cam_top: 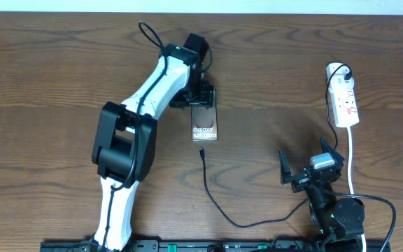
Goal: Plug charger to phone and switch on socket
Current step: 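Reach the left gripper forward over the silver phone, then lower the left gripper and grasp the phone's top edge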
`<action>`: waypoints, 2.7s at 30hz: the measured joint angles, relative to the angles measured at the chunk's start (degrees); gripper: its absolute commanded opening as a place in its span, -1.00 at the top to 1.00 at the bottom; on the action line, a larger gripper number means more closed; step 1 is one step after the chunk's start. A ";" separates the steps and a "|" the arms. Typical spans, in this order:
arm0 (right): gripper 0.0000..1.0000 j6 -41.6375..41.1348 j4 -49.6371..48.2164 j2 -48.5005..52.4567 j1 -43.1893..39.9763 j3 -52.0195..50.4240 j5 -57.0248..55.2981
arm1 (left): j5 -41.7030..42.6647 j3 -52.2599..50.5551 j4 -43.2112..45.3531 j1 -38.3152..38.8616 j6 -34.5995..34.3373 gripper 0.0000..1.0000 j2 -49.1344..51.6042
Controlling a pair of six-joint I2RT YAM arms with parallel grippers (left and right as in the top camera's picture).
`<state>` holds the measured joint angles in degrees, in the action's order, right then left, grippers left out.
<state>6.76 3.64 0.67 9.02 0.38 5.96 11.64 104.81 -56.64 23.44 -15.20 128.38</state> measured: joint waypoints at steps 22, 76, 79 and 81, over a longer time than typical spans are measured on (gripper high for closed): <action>-0.98 0.00 0.00 0.00 0.00 0.00 0.00 | 0.00 -1.62 1.73 2.64 -0.02 -0.96 0.00; -0.99 0.00 0.00 0.00 0.00 0.00 0.00 | -10.97 -12.90 13.62 7.54 -16.37 -0.94 -2.64; -0.98 0.00 -0.02 0.00 0.00 0.00 0.00 | -11.19 -13.00 13.66 7.58 -15.17 -0.48 -2.67; -0.98 0.00 0.00 0.00 0.00 0.00 0.00 | -11.17 -13.05 13.79 7.63 -14.47 -0.37 -2.71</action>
<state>6.76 3.64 0.67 9.02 0.38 5.96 0.47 91.77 -42.85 31.07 -29.67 125.67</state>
